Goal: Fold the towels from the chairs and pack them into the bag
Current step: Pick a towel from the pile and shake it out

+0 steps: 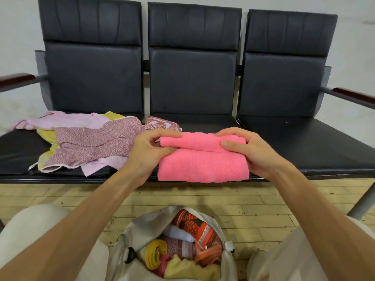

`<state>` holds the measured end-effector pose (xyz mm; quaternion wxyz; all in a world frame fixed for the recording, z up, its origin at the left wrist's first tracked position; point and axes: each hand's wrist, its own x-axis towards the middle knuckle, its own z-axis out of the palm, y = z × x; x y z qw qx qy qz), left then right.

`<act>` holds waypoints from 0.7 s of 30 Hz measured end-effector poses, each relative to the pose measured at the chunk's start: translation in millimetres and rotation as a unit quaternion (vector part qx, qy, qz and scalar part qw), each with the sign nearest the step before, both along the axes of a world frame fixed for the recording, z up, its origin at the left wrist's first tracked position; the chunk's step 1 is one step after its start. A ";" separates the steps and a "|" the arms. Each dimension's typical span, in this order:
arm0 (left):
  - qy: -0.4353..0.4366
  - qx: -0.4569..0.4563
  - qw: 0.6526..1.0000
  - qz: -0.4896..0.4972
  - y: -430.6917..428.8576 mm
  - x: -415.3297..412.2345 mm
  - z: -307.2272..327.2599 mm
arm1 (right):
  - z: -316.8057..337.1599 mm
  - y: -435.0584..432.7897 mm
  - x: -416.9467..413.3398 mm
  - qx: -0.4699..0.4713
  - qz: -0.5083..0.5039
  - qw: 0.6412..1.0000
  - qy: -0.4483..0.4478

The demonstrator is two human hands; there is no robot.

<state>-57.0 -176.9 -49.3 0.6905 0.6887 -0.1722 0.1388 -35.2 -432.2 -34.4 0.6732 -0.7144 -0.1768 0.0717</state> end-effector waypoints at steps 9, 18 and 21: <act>0.118 -0.099 0.982 -0.108 4.1 3.5 3.0 | -3.2 -1.5 2.4 0.052 0.006 0.997 0.064; 0.264 -0.145 0.937 -0.178 -8.8 2.3 -7.6 | 0.8 0.8 -2.4 0.045 -0.027 0.994 -0.098; 0.329 -0.062 0.915 -0.226 -12.5 -2.2 -12.4 | 1.4 3.4 -3.2 0.043 -0.040 0.989 -0.138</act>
